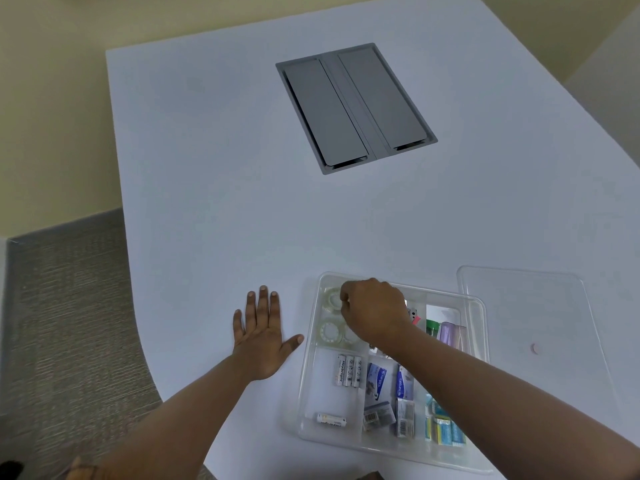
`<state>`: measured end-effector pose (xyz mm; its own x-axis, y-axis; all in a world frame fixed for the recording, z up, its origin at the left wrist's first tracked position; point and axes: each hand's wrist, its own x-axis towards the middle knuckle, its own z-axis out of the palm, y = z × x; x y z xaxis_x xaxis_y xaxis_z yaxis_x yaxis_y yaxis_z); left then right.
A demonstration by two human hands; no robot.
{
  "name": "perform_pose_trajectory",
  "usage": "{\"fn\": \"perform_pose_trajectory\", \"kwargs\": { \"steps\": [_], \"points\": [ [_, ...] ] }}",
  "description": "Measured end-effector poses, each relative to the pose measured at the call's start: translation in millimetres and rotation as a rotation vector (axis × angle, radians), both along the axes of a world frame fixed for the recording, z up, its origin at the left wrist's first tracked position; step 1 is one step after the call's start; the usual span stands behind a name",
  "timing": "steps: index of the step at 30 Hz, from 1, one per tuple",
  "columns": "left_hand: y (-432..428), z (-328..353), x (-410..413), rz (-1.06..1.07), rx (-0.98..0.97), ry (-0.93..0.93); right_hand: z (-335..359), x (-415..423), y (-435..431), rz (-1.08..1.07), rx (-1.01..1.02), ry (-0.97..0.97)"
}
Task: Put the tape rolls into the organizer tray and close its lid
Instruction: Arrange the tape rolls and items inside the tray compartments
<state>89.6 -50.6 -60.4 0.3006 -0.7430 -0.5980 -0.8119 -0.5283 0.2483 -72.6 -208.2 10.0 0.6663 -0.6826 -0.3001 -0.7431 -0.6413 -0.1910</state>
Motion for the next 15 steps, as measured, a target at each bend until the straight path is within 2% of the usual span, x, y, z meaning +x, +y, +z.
{"fn": "perform_pose_trajectory", "kwargs": {
  "steps": [5, 10, 15],
  "points": [
    [0, -2, 1, 0.0, 0.006, 0.005, -3, -6, 8, -0.054, 0.029, 0.002],
    [0, -2, 1, 0.002, 0.007, 0.002, -7, 0, 25, -0.002, 0.059, -0.008],
    [0, -2, 1, -0.002, 0.004, -0.004, -11, 2, 31, 0.084, 0.009, 0.068]
  ]
}}
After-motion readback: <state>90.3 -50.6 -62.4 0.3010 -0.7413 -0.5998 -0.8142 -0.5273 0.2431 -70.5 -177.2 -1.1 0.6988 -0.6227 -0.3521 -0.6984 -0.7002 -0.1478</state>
